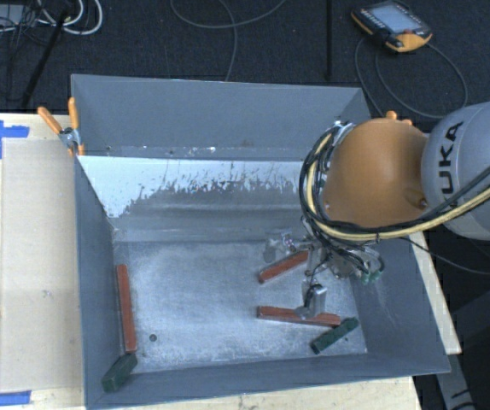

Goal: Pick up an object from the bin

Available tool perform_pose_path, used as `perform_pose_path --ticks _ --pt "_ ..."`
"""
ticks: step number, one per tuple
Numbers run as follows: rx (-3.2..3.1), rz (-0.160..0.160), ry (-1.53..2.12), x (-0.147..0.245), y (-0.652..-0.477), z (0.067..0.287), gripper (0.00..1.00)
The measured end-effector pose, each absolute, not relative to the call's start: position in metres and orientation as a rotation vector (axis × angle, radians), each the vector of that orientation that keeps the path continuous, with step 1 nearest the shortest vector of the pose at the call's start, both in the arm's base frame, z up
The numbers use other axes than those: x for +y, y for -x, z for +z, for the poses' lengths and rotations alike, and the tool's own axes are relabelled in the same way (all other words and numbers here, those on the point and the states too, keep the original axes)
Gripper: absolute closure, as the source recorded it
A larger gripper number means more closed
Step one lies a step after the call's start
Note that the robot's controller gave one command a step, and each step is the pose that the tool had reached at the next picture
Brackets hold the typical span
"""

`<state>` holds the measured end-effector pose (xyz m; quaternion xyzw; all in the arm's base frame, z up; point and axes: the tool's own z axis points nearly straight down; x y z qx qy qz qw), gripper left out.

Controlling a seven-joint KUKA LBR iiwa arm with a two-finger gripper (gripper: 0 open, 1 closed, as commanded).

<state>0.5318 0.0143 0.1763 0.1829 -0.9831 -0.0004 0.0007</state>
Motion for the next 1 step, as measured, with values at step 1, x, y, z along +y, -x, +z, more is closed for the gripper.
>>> perform_pose_path --ticks 1 --pt "-3.111 0.002 -0.476 0.0106 -0.5461 0.127 0.0"
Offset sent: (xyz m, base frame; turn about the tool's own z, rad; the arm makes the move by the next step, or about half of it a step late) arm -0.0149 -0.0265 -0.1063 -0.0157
